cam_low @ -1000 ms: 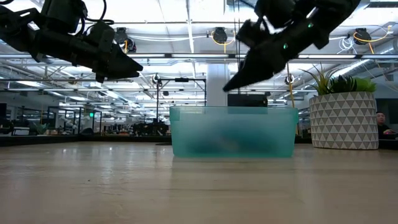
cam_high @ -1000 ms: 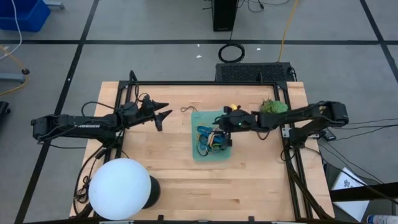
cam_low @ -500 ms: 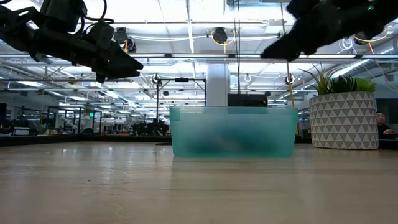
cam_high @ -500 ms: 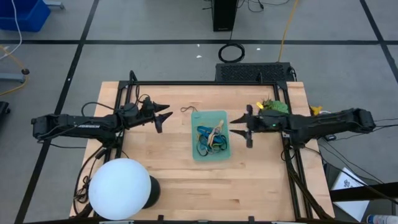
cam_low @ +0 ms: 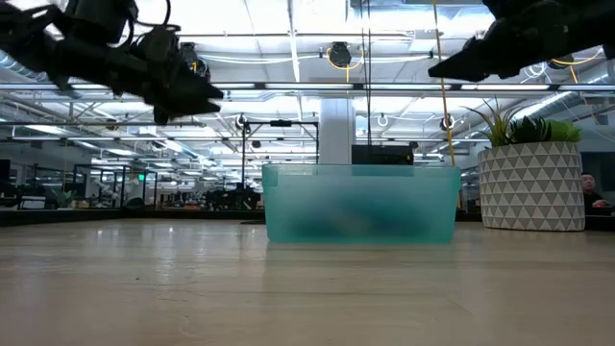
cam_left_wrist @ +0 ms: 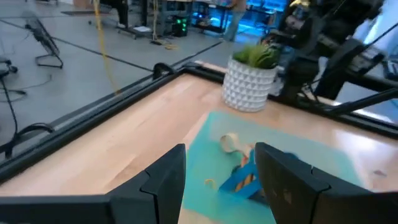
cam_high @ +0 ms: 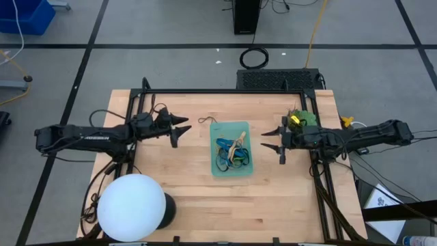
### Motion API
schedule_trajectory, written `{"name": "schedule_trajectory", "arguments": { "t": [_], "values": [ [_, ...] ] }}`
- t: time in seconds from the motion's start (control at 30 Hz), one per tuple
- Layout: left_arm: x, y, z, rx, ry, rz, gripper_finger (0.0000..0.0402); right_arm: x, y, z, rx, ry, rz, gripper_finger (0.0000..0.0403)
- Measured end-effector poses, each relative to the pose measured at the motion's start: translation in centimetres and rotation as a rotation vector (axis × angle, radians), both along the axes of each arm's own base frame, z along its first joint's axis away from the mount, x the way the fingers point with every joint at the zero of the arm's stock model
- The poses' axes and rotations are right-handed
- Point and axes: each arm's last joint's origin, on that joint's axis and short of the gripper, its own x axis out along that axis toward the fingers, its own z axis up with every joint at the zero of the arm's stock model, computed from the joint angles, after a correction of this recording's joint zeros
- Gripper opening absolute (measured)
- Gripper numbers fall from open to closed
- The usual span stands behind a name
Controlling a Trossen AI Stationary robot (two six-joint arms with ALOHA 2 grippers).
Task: Pick and place rubber bands into bin
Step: Put the violet rubber band into the green bin
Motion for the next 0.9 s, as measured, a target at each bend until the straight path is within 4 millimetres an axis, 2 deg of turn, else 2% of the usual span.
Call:
{"name": "schedule_trajectory", "arguments": {
  "t": [0.1,0.27,0.43,0.6,0.77,0.9],
  "values": [
    [0.9,0.4,1.9,-0.013,0.080,0.041,0.0200,0.0,0.0,-0.1,-0.002,-0.012,0.000,0.0161],
    [2.9,2.1,4.8,-0.061,0.363,0.178,0.0200,0.0,0.0,0.2,0.000,-0.051,0.000,0.0161],
    [5.4,4.6,5.8,-0.156,0.519,0.247,0.0200,0.0,0.0,0.2,0.001,-0.054,0.000,0.0161],
    [7.9,7.1,4.3,-0.210,0.618,0.304,0.0200,0.0,0.0,0.2,0.001,-0.054,0.000,0.0161],
    [10.0,8.9,1.0,-0.264,0.719,0.335,0.0200,0.0,0.0,0.2,0.001,-0.054,0.001,0.0161],
    [10.9,9.6,-1.8,-0.315,0.791,0.359,0.0200,0.0,0.0,0.2,0.001,-0.051,0.001,0.0161]
  ]
}}
